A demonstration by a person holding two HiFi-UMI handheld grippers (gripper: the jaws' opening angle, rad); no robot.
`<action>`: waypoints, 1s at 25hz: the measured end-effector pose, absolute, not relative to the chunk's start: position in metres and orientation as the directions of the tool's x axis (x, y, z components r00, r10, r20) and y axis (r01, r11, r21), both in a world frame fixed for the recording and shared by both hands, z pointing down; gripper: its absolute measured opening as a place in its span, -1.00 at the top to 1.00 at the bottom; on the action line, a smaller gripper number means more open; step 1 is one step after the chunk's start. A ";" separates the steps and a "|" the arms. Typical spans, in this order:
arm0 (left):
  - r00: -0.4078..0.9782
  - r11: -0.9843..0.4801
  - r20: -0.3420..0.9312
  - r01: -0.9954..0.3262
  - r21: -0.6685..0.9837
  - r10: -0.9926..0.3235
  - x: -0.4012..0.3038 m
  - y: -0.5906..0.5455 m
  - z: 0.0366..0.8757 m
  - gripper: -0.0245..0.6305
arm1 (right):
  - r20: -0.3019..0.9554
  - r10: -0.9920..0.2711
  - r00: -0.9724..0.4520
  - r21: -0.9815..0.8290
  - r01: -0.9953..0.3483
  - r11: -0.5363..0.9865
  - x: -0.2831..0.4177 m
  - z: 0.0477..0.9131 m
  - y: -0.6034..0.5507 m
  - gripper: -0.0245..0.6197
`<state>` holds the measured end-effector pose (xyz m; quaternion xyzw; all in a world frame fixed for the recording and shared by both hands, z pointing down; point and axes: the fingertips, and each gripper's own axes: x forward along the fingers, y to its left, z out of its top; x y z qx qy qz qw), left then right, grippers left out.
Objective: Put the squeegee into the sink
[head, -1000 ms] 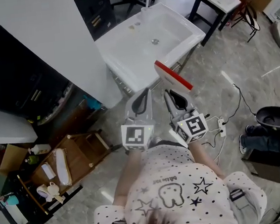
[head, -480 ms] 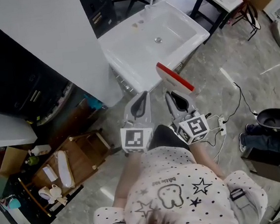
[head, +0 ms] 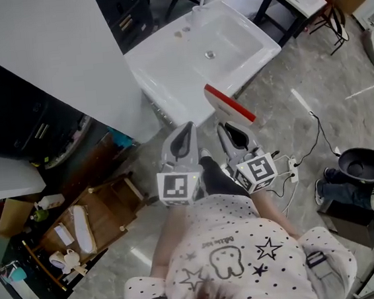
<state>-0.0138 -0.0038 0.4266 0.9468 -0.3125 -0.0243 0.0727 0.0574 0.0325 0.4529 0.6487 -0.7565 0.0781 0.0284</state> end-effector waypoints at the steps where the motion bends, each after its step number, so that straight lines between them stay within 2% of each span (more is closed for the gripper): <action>1: 0.801 -0.792 -0.002 -0.592 0.150 -0.599 -0.011 -0.007 0.425 0.96 | 0.145 -0.976 -0.163 -0.082 -0.985 0.152 0.060 0.453 0.029 0.84; 11: 0.754 -0.747 -0.038 -0.640 0.179 -0.655 0.022 -0.040 0.414 0.96 | 0.141 -0.961 -0.237 -0.089 -0.970 0.226 0.096 0.451 -0.011 0.84; 25: 0.659 -0.660 -0.057 -0.739 0.132 -0.750 0.063 -0.075 0.422 0.95 | 0.127 -0.926 -0.355 -0.111 -0.933 0.343 0.138 0.456 -0.050 0.84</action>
